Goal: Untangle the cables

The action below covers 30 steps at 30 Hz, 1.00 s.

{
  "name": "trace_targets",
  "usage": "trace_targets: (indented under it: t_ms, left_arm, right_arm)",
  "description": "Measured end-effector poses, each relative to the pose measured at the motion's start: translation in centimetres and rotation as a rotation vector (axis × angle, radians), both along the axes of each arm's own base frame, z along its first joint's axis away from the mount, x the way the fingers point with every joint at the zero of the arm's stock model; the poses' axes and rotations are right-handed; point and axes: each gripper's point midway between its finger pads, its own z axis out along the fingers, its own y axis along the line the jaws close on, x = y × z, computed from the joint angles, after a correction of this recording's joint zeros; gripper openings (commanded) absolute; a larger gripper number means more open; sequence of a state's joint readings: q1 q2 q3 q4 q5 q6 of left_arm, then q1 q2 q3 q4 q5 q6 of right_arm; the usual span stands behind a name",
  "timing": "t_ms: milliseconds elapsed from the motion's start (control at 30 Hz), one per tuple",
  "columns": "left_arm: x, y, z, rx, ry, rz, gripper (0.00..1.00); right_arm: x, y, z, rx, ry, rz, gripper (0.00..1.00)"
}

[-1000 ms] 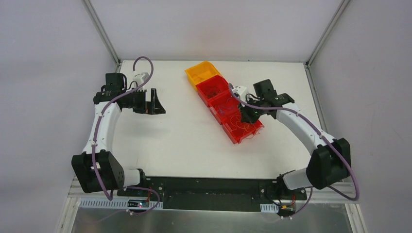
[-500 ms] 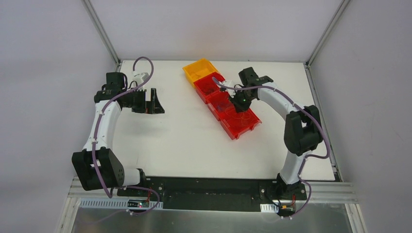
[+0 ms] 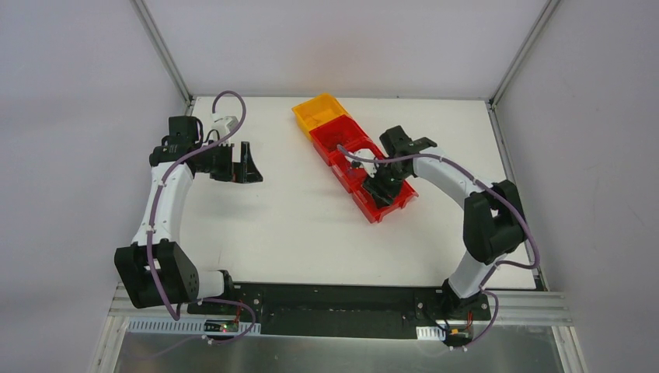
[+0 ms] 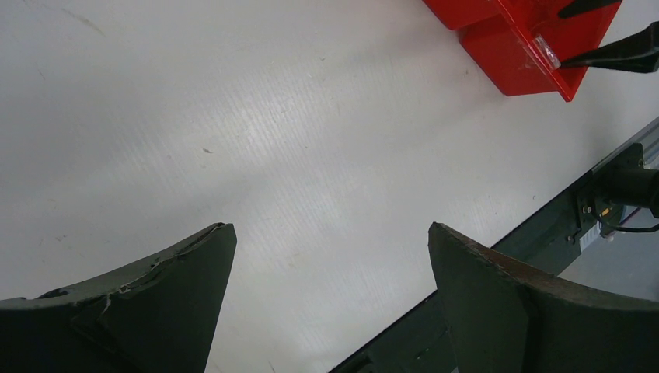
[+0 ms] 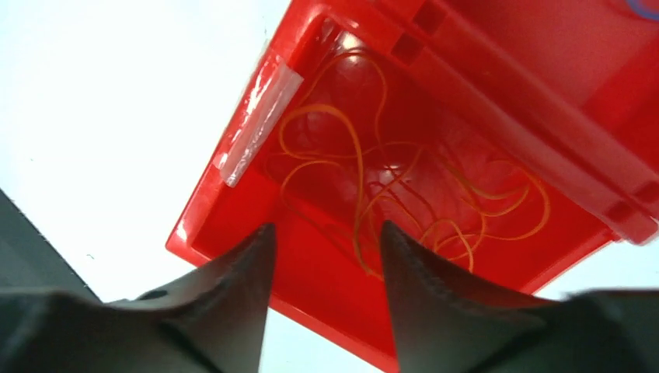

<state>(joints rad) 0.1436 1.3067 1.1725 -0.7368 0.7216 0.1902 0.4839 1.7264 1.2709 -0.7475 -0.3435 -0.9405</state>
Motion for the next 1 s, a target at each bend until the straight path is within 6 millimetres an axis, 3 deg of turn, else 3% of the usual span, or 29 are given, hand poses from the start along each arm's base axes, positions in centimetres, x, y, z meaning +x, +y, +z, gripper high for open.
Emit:
trace_targets:
  t_ms: [100,200,233,367,467,600,700,767,833,900,1000]
  left_arm:
    - [0.0,0.0,-0.1,-0.002,0.005,0.003,0.99]
    - [-0.1,0.1,-0.2,0.001,0.014,0.016,0.99]
    - [-0.1,0.3,-0.3,0.013,0.020,0.025,0.99]
    - [0.3,1.6,0.1,0.076,0.065,0.066,0.99]
    - [2.0,3.0,1.4,0.141,0.069,0.112,0.99]
    - [3.3,4.5,2.2,0.206,0.095,0.143,0.99]
    - [2.9,5.0,0.9,0.258,0.150,0.156,0.99]
    - [1.8,4.9,-0.8,0.285,0.205,0.150,0.99]
    - [0.3,4.6,-3.0,0.299,0.275,0.134,0.99]
    - [-1.4,4.5,-5.0,0.312,0.345,0.126,0.99]
    - [-3.2,4.6,-6.9,0.331,0.406,0.122,0.99]
  right_arm:
    - [0.6,0.6,1.7,0.029,-0.016,-0.039,0.78]
    - [2.0,1.8,4.9,0.094,-0.070,-0.085,0.89]
    - [2.3,2.1,6.2,0.118,-0.092,-0.102,0.97]
    - [2.7,2.2,10.5,0.212,-0.149,-0.188,0.99]
    - [3.3,0.5,14.0,0.303,-0.191,-0.347,0.99]
    - [4.4,-4.9,17.0,0.390,-0.285,-0.667,0.99]
    - [3.7,-10.0,15.8,0.390,-0.325,-0.899,0.99]
    - [2.3,-13.6,12.9,0.354,-0.319,-1.042,0.99]
    - [0.2,-16.7,8.5,0.295,-0.274,-1.166,0.99]
    - [-2.2,-18.3,4.3,0.230,-0.187,-1.254,0.99]
    - [-4.1,-18.6,1.7,0.196,-0.112,-1.298,1.00]
